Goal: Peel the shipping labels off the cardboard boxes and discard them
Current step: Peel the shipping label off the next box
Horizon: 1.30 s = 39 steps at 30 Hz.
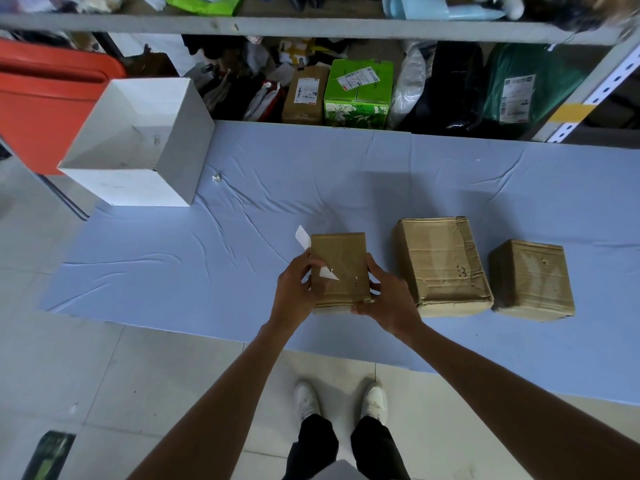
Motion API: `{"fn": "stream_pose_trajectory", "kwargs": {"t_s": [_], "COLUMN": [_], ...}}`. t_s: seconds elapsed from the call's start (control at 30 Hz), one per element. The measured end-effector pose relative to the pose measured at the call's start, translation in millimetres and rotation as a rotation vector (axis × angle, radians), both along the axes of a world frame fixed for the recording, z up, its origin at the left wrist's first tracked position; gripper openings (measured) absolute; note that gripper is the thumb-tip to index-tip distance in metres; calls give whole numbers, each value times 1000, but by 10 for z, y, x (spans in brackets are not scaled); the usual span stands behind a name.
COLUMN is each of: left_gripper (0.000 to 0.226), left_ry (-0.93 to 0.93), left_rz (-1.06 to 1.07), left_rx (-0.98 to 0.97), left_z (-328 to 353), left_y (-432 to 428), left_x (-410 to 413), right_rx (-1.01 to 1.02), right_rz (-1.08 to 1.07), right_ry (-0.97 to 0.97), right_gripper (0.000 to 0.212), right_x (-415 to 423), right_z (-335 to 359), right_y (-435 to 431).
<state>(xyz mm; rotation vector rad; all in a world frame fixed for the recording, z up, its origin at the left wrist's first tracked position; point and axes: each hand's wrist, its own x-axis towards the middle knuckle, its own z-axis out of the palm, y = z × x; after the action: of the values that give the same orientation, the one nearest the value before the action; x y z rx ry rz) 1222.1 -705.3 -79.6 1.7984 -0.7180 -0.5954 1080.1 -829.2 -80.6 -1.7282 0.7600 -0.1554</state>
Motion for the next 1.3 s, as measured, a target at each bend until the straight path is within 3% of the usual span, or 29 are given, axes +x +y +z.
{"fn": "stream_pose_trajectory", "kwargs": {"t_s": [0.47,0.6,0.77,0.87,1.0,1.3], "left_gripper": [38,24,34,28,8,4], "left_ry": [-26,-94,17,44,-47,-275], "left_rz": [-77,-128,-26,-7,26,-17], "left_rx": [149,280,207,170,122,191], "left_z": [62,95,51,58,81,84], "left_y": [-104,-166,-111,-91,-97,-159], "left_x": [172,186,121,92,100,115], "right_rx": [-47,-47,-61,-67,-47,-70], "right_rz": [16,17,24,25,16,25], "right_ry": [-3,1,5,16,9,2], "right_gripper": [105,103,100,99,100,96], "right_x": [-1,-10,-3,-3,-3,-6], "right_z": [-14,-20,2,4,20,43], "right_y": [-2,-3,5,7,11,22]}}
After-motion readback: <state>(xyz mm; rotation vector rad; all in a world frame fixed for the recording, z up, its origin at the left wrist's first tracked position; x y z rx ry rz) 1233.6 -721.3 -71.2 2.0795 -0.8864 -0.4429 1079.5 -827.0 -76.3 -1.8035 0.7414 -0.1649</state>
